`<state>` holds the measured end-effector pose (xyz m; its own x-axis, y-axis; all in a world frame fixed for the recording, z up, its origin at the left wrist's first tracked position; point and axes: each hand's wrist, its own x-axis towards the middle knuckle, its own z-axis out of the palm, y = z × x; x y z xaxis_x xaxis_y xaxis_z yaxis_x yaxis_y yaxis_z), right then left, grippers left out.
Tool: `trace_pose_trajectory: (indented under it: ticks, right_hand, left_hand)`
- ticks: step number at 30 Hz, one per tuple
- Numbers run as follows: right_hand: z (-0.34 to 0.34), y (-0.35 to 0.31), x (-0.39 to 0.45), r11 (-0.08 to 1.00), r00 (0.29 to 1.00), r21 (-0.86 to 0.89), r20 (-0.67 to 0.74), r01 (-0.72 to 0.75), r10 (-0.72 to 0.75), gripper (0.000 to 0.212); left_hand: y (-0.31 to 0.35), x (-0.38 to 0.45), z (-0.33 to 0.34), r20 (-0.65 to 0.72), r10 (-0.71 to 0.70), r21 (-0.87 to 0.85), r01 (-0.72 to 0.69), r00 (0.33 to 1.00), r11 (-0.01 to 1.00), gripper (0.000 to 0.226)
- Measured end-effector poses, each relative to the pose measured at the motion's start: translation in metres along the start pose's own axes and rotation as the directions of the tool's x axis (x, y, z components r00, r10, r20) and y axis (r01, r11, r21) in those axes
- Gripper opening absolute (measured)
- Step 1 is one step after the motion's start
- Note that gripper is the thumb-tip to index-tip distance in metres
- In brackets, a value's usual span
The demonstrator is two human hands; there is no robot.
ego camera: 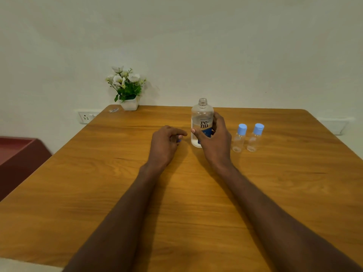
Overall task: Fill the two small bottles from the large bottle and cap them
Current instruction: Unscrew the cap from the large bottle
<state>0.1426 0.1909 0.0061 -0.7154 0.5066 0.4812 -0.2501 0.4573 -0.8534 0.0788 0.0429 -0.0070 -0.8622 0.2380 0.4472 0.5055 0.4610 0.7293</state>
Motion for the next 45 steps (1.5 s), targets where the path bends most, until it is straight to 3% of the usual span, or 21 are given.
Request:
trace_pose_trajectory:
  ticks: [4, 7, 13, 17, 25, 29, 33, 36, 38, 40, 43, 45]
  right_hand:
    - [0.001, 0.000, 0.000, 1.000, 1.000, -0.007, 0.013, -0.012, 0.012, 0.074]
    - [0.001, 0.001, 0.000, 1.000, 0.999, 0.000, 0.022, -0.026, 0.026, 0.073]
    - [0.004, 0.003, 0.001, 0.999, 0.999, -0.007, 0.022, -0.033, 0.033, 0.074]
    - [0.010, 0.005, 0.004, 0.999, 0.999, -0.011, 0.024, -0.037, 0.037, 0.074]
    - [0.015, 0.008, 0.007, 0.999, 0.999, -0.025, 0.032, -0.039, 0.040, 0.074]
    - [0.008, 0.004, -0.001, 0.997, 1.000, -0.073, 0.024, -0.017, 0.018, 0.087]
    - [-0.007, -0.008, -0.019, 0.978, 0.993, -0.186, -0.055, 0.095, -0.107, 0.072]
    - [-0.035, -0.017, -0.024, 0.910, 0.935, -0.333, -0.161, 0.249, -0.315, 0.049]
    - [-0.059, -0.016, -0.019, 0.865, 0.894, -0.413, -0.211, 0.286, -0.396, 0.041]
    - [-0.083, -0.009, -0.014, 0.829, 0.864, -0.465, -0.223, 0.312, -0.451, 0.032]
    - [-0.106, 0.003, -0.011, 0.853, 0.868, -0.446, -0.270, 0.271, -0.417, 0.037]
    - [-0.111, 0.008, -0.008, 0.883, 0.878, -0.425, -0.322, 0.200, -0.354, 0.045]
  left_hand:
    - [0.000, 0.002, -0.001, 0.034, 0.034, 0.080, -0.036, 0.999, 0.996, 0.014]
    - [-0.001, 0.002, -0.006, 0.095, 0.028, 0.116, -0.039, 0.995, 0.992, 0.023]
    - [-0.006, -0.002, -0.011, -0.041, -0.039, 0.112, 0.044, 0.998, 0.993, 0.016]
    - [-0.010, 0.000, -0.013, -0.020, -0.097, 0.169, 0.099, 0.995, 0.981, 0.014]
    - [-0.010, 0.003, -0.012, 0.005, -0.159, 0.120, 0.157, 0.987, 0.980, 0.049]
    - [-0.009, 0.001, -0.011, -0.007, -0.166, 0.074, 0.166, 0.986, 0.983, 0.059]
    - [-0.001, -0.012, -0.019, -0.278, -0.014, 0.085, 0.039, 0.961, 0.996, 0.028]
    - [0.021, -0.022, -0.021, -0.423, 0.246, 0.097, -0.226, 0.872, 0.969, 0.021]
    - [0.047, -0.031, -0.008, -0.401, 0.382, 0.052, -0.396, 0.832, 0.917, 0.020]
    - [0.074, -0.040, 0.015, -0.330, 0.424, -0.037, -0.460, 0.843, 0.887, 0.017]
    - [0.103, -0.046, 0.054, -0.201, 0.296, -0.191, -0.334, 0.934, 0.923, 0.012]
    - [0.113, -0.044, 0.075, -0.112, 0.178, -0.209, -0.198, 0.978, 0.958, 0.026]
